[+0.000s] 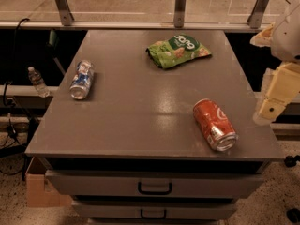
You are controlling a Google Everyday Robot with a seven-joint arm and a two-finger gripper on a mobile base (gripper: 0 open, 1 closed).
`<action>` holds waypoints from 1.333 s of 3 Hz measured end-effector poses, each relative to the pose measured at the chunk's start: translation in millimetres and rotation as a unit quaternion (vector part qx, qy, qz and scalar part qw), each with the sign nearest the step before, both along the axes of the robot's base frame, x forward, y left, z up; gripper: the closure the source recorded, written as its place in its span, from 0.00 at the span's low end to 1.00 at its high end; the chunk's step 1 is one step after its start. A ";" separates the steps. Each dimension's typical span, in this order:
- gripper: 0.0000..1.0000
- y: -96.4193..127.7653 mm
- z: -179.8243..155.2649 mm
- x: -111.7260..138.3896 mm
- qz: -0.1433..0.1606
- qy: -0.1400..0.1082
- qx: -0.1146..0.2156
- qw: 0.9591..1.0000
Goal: Pick green rice chip bag
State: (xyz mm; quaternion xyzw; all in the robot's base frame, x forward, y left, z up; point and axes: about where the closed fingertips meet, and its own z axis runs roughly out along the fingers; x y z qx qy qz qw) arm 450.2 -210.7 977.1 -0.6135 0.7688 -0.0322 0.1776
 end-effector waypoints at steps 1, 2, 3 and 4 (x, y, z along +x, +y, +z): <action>0.00 24.2 -9.9 37.0 0.028 -0.020 0.037 0.999; 0.00 54.8 -21.9 93.2 0.038 -0.042 0.095 0.994; 0.00 82.2 -36.9 155.3 0.032 -0.053 0.158 0.985; 0.00 110.0 -56.6 208.3 0.028 -0.059 0.207 0.976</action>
Offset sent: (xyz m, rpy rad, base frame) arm 0.1807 0.0939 -0.0388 0.3720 -0.1331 0.0824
